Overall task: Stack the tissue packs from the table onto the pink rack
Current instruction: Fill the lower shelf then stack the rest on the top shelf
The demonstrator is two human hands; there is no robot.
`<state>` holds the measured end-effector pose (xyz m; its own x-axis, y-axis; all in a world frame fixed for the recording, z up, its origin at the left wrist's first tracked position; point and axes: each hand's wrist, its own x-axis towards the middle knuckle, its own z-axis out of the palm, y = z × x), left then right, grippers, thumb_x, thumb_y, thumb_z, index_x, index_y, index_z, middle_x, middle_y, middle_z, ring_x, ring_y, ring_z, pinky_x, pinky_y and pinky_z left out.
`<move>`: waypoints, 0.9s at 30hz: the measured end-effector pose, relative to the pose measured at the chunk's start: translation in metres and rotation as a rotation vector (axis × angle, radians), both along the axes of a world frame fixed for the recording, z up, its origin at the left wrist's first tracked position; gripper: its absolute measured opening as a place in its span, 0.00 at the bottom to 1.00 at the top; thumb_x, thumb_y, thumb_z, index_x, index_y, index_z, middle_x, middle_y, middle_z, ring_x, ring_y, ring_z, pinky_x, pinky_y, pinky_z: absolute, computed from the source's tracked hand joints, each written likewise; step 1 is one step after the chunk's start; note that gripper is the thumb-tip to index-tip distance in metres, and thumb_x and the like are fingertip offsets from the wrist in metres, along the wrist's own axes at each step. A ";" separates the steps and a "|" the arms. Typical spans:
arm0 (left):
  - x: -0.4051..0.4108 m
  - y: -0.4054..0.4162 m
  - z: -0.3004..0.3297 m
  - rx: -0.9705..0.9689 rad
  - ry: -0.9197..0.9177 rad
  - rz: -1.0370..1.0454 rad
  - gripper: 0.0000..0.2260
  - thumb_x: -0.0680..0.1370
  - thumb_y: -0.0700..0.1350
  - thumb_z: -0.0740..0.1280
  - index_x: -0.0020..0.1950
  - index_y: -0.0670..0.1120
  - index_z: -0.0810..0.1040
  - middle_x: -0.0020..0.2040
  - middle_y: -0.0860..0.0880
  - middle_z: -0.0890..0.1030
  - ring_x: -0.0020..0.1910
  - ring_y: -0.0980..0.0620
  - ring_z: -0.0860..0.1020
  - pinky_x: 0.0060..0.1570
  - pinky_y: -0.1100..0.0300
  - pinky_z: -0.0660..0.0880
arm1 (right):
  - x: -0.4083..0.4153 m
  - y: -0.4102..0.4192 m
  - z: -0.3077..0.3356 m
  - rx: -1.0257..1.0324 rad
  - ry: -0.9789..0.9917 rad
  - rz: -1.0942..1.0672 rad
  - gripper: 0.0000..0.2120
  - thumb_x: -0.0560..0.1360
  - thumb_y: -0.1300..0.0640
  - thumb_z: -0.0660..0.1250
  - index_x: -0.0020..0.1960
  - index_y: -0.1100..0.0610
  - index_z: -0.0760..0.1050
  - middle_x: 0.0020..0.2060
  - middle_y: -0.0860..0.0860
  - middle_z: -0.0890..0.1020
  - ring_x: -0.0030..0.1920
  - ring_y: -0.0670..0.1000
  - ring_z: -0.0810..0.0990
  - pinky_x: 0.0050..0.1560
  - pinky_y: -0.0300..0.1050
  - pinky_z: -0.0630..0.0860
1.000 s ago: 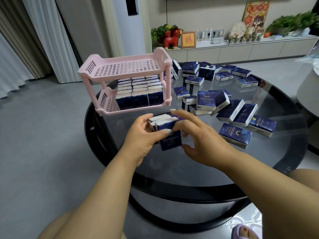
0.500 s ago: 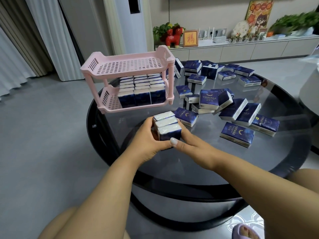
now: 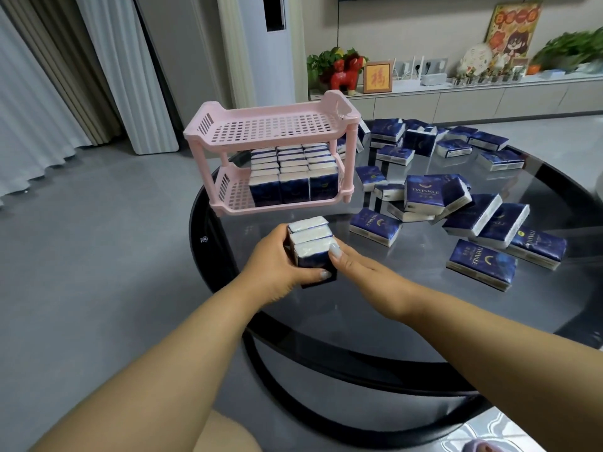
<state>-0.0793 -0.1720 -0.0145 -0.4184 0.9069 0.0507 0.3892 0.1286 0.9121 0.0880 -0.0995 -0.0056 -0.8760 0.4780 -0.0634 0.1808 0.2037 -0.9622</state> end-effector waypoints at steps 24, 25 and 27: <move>-0.237 0.000 0.042 -0.033 -0.087 0.288 0.22 0.69 0.37 0.77 0.57 0.53 0.74 0.49 0.56 0.80 0.48 0.54 0.76 0.46 0.56 0.69 | -0.133 0.042 -0.026 1.039 -0.262 -0.144 0.39 0.72 0.32 0.37 0.74 0.52 0.60 0.73 0.49 0.64 0.74 0.49 0.58 0.68 0.46 0.54; -0.240 0.010 0.045 -0.032 -0.097 0.275 0.20 0.69 0.36 0.76 0.54 0.53 0.75 0.48 0.57 0.80 0.48 0.55 0.76 0.47 0.55 0.68 | -0.133 0.042 -0.027 1.041 -0.263 -0.144 0.40 0.71 0.32 0.36 0.74 0.51 0.60 0.74 0.49 0.63 0.74 0.48 0.57 0.68 0.46 0.54; -0.246 0.031 0.046 -0.032 -0.105 0.233 0.22 0.67 0.38 0.77 0.57 0.53 0.77 0.50 0.56 0.82 0.51 0.53 0.76 0.48 0.54 0.68 | -0.133 0.041 -0.028 1.039 -0.263 -0.145 0.39 0.71 0.32 0.36 0.74 0.50 0.59 0.74 0.48 0.62 0.74 0.48 0.56 0.69 0.46 0.54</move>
